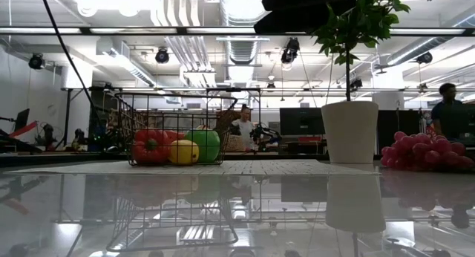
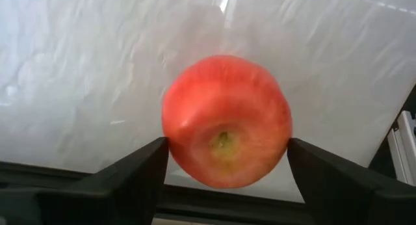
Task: Build produce basket
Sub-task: Put the red apple into the brown wire basket
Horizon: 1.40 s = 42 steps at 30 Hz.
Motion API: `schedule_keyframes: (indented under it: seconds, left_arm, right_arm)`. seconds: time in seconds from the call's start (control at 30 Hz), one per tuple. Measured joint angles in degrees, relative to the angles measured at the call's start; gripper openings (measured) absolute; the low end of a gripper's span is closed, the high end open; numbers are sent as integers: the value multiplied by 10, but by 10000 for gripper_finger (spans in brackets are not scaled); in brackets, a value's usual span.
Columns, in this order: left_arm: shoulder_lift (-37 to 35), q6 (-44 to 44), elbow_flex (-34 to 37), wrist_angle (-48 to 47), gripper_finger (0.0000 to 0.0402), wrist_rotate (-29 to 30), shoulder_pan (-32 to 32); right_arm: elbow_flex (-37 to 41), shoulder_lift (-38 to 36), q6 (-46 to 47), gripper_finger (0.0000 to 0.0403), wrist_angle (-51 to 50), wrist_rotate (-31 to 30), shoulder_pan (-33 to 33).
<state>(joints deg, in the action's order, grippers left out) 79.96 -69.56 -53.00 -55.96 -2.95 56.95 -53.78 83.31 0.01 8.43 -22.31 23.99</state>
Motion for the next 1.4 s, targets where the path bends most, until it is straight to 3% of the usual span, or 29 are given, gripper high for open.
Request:
schedule_keyframes:
  seconds: [0.4, 0.67, 0.93, 1.17, 1.4]
  left_arm:
    - [-2, 1, 20, 27, 293, 14, 0]
    - [-1, 1, 25, 29, 248, 17, 1]
    - [-7, -2, 3, 24, 241, 32, -4]
    - [-25, 12, -48, 21, 239, 66, -51]
    - [-23, 148, -139, 24, 239, 94, -158]
  right_arm:
    - [1, 0, 1, 348, 0, 0, 0]
    - [3, 0, 9, 345, 0, 0, 0]
    - [3, 2, 10, 341, 0, 0, 0]
    - [3, 2, 10, 345, 0, -1, 0]
    - [3, 2, 10, 345, -2, -2, 0]
